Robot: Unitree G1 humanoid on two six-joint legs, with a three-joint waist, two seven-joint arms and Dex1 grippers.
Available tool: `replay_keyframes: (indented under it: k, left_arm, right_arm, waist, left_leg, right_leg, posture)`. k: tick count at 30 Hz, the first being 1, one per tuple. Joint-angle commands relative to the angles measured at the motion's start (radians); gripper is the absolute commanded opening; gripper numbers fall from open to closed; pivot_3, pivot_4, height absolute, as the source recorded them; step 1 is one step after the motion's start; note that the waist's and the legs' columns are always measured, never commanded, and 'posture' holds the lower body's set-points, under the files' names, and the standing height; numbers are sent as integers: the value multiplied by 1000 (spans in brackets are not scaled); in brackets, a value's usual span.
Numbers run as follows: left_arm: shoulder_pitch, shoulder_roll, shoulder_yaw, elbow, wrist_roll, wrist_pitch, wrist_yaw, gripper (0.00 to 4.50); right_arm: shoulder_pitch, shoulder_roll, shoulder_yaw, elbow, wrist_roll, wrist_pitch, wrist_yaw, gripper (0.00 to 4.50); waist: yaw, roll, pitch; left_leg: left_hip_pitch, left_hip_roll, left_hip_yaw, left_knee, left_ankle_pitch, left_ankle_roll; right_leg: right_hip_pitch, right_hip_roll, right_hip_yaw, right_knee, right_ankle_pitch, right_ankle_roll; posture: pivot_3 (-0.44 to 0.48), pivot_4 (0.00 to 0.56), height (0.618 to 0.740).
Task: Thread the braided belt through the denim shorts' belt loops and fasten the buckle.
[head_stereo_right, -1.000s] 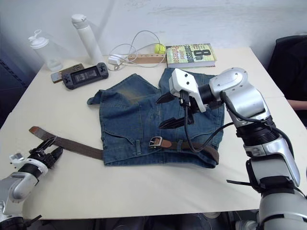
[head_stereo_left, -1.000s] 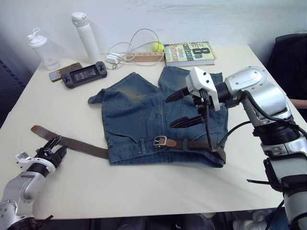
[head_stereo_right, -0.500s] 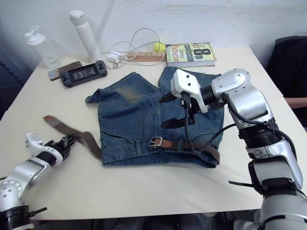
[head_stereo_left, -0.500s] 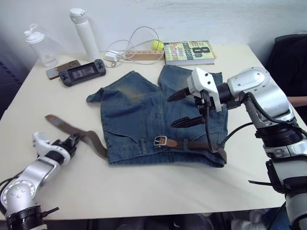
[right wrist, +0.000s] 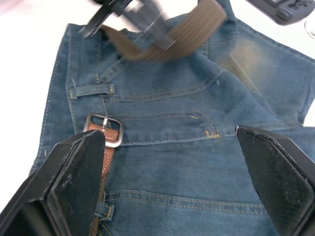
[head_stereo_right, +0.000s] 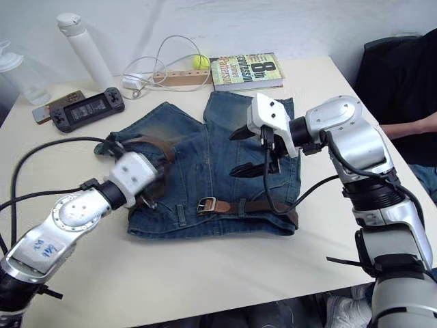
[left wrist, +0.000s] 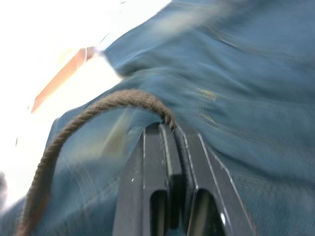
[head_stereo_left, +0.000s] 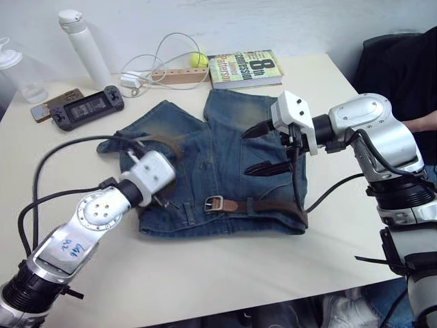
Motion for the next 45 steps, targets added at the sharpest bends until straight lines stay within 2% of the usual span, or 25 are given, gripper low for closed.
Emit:
replay_keyframes:
  k: [1, 4, 9, 12, 21, 24, 28, 33, 37, 40, 45]
  left_arm:
    - [-6, 25, -32, 27, 184, -133, -92, 11]
    - [13, 3, -9, 59, 202, -163, -146, 11]
    - [21, -75, 55, 93, 162, -156, -216, 11]
    - [23, -99, 64, 87, 171, -164, -262, 11]
    - [25, -143, 94, 107, 190, -134, -353, 11]
    - [31, -135, 98, 130, 205, -140, -384, 11]
    - [20, -153, 108, 148, 210, -141, -401, 11]
    - [3, -177, 116, 153, 216, -127, -414, 11]
    - [0, -192, 117, 148, 218, -100, -429, 11]
    - [-6, -212, 118, 136, 208, -71, -439, 11]
    - [-15, -216, 116, 140, 223, -68, -459, 11]
  right_arm:
    - [19, -24, -28, -56, -18, -14, -20, 4500]
    - [54, -17, -21, -81, -49, -42, -57, 4500]
    - [169, 6, 25, -146, -144, -189, -127, 4500]
    - [215, 57, 31, -211, -152, -197, -184, 4500]
    - [256, 88, 19, -220, -208, -250, -257, 4500]
    - [216, 82, -52, -251, -90, -151, -213, 4500]
    - [190, 38, -40, -245, -94, -127, -173, 4500]
    - [272, 20, -5, -315, -58, -53, -141, 4500]
    - [320, 82, -23, -435, 66, 163, -206, 4500]
    - [350, 71, 14, -473, 25, 186, -251, 4500]
    - [376, 19, 66, -433, -82, 159, -308, 4500]
  waist:
    - [1, 0, 0]
    - [7, 0, 0]
    - [20, 0, 0]
    - [22, 0, 0]
    - [24, 0, 0]
    - [24, 0, 0]
    - [21, 0, 0]
    - [25, 0, 0]
    - [22, 0, 0]
    - [25, 0, 0]
    - [27, -1, 0]
  left_leg:
    - [-1, 0, 0, 0, 0, 0]
    - [-1, 0, 0, 0, 0, 1]
    - [-1, 0, 0, 2, 0, 1]
    - [-1, 0, 0, 3, 0, 1]
    - [-1, -1, 0, 13, 0, 1]
    - [-1, -1, 0, 14, 0, 1]
    - [-1, -1, 0, 14, -1, 1]
    - [-1, -1, 0, 14, -1, 2]
    - [-2, -1, 0, 15, -1, 2]
    - [-2, -1, -1, 15, -1, 1]
    - [-2, -2, 0, 16, -2, 2]
  right_leg:
    - [0, 0, 0, 0, 0, 0]
    - [-1, 0, 0, 0, 0, 0]
    - [-1, 0, -1, 0, 0, 0]
    - [-1, 0, 0, 1, 0, 0]
    - [1, 0, 0, 9, 0, 0]
    - [1, 0, 0, 10, 0, 0]
    - [0, 0, 0, 10, 0, 0]
    - [1, 0, 0, 9, 0, 0]
    - [1, 0, 1, 10, 0, 0]
    - [0, 0, 0, 11, 0, 0]
    - [1, -1, 0, 10, 0, 1]
  posture:
    - [0, 150, 740]
    - [0, 150, 740]
    - [0, 150, 740]
    - [0, 150, 740]
    - [0, 150, 740]
    - [0, 150, 740]
    - [0, 150, 740]
    - [0, 150, 740]
    - [0, 150, 740]
    - [0, 150, 740]
    - [0, 150, 740]
